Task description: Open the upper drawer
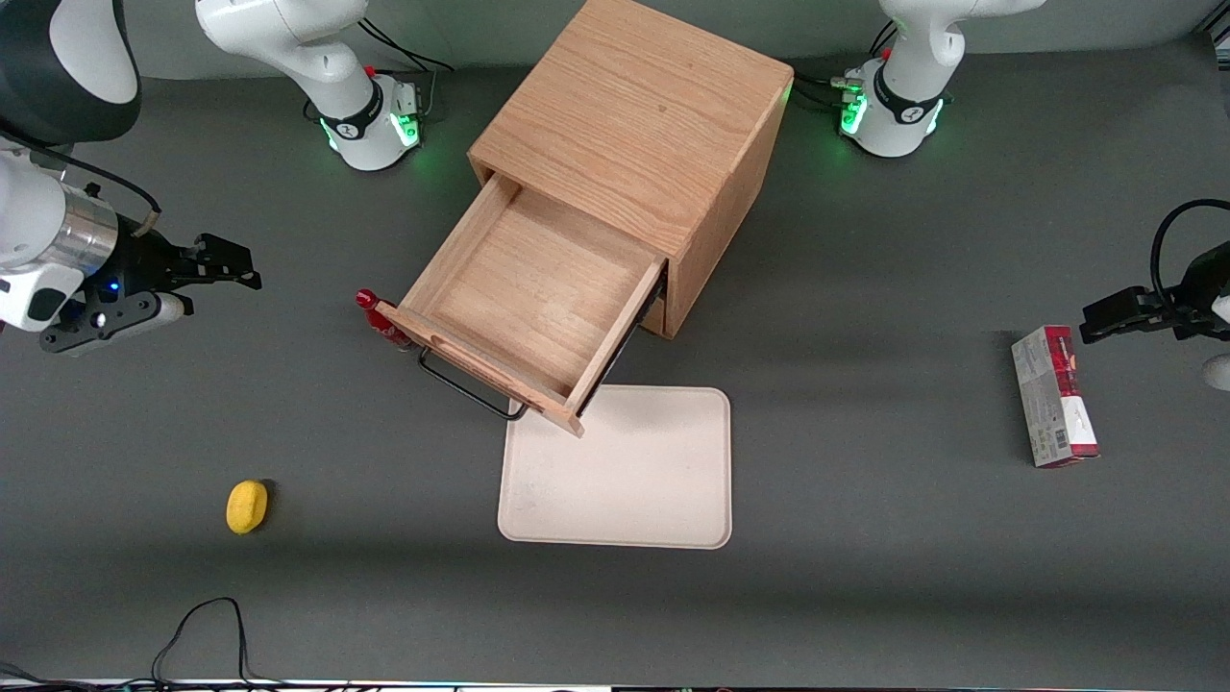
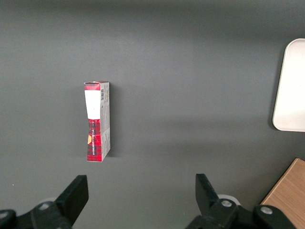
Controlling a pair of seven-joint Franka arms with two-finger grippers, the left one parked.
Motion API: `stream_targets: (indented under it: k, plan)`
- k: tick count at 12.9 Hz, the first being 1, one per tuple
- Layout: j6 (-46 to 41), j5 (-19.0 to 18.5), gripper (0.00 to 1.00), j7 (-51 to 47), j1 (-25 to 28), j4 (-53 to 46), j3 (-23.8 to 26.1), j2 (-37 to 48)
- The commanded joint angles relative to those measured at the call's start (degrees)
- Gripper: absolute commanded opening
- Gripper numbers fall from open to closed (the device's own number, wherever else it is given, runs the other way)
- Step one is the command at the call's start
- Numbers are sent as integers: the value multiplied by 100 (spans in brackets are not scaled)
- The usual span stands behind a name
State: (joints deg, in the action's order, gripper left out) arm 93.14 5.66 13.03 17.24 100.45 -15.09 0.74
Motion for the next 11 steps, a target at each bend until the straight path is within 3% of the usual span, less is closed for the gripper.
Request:
stream_targets:
  k: [1, 3, 9, 11]
  plan:
    - [195, -249, 100, -398, -621, 300, 906, 365]
    - [152, -232, 100, -1073, -844, 64, 1061, 296]
    - [-139, -285, 100, -662, -801, -104, 1078, 199]
    - [-278, -530, 100, -644, -792, -131, 1113, 216]
